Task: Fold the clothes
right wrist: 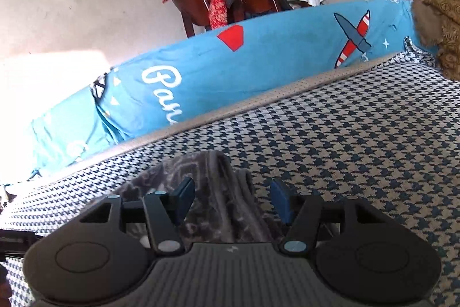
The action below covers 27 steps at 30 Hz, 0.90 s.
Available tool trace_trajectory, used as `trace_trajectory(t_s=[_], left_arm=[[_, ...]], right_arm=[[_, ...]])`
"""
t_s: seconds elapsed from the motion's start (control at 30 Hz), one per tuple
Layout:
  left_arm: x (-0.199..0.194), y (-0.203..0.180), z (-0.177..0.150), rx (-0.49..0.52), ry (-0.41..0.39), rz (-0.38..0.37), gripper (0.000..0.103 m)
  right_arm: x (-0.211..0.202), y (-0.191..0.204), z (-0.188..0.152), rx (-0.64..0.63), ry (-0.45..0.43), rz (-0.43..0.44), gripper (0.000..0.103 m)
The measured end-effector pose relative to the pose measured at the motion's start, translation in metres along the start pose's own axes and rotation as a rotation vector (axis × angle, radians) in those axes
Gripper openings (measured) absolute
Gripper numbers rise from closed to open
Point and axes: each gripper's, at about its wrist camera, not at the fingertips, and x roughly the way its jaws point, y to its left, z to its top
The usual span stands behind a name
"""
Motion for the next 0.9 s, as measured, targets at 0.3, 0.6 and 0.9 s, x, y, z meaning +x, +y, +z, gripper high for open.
trace_trajectory(t_s=[0.3,0.6,0.9], left_arm=[[0.009,0.009,0.01,-0.041,-0.002,0.025,0.092],[0.019,0.006,0.016,-0.066,-0.016,0.015,0.095],[0.044,-0.004,0.024,-0.067,-0.033,0.027,0.099]], right_arm=[[0.023,0.016,-0.011,-0.079,0.06,-0.049,0.047],[0.036,0.006,-0.016,-0.086,0.057,-0.16,0.015],[0.048,0.001,-0.017,-0.099,0.055,-0.245,0.015]])
